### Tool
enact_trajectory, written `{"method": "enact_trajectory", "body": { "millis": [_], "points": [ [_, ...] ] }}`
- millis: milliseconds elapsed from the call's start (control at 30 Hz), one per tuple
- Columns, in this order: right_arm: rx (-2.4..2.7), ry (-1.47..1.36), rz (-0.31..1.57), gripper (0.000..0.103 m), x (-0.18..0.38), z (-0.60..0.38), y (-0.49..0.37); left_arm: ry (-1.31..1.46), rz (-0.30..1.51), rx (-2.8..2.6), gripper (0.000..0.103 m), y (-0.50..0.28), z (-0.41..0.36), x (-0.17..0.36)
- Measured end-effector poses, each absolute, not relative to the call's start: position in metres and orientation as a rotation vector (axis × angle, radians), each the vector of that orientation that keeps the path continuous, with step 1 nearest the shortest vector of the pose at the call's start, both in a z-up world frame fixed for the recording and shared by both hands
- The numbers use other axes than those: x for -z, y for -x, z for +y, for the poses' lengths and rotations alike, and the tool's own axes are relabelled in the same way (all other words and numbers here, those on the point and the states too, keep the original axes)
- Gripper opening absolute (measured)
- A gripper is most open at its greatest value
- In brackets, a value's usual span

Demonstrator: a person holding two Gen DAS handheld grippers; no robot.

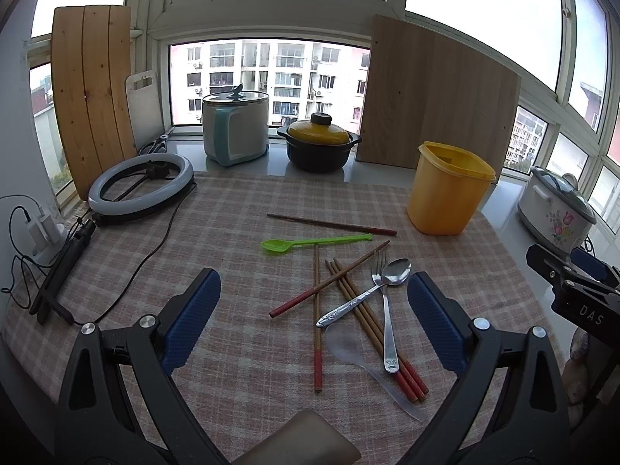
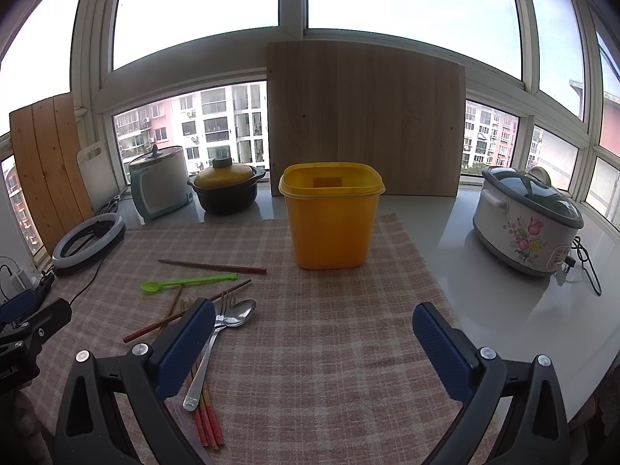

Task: Organize utensils

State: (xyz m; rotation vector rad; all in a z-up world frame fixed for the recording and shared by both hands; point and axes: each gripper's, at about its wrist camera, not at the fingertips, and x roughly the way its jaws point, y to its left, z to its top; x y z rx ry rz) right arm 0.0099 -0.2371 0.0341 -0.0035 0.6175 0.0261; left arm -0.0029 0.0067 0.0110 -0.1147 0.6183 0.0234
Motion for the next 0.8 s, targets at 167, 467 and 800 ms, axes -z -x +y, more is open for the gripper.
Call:
{"method": "enact_trajectory", "body": {
  "millis": [167, 467, 800],
  "points": [
    [-0.029, 0.009, 0.629, 0.103, -0.027, -0.239, -0.015, 0.126, 0.641, -0.012, 0.099, -0.003, 0.007, 0.001],
    [-0.052, 0.009, 0.666, 0.103, -0.016, -0.240, -0.036, 0.161, 0.786, 0.056, 0.099, -0.025, 0.027, 0.024],
    [-0.214, -0.070, 0.765, 0.103, 0.014, -0.244, -0.073, 0.192, 0.932, 0.089, 0.096, -0.053, 0.061, 0.054]
  ]
}}
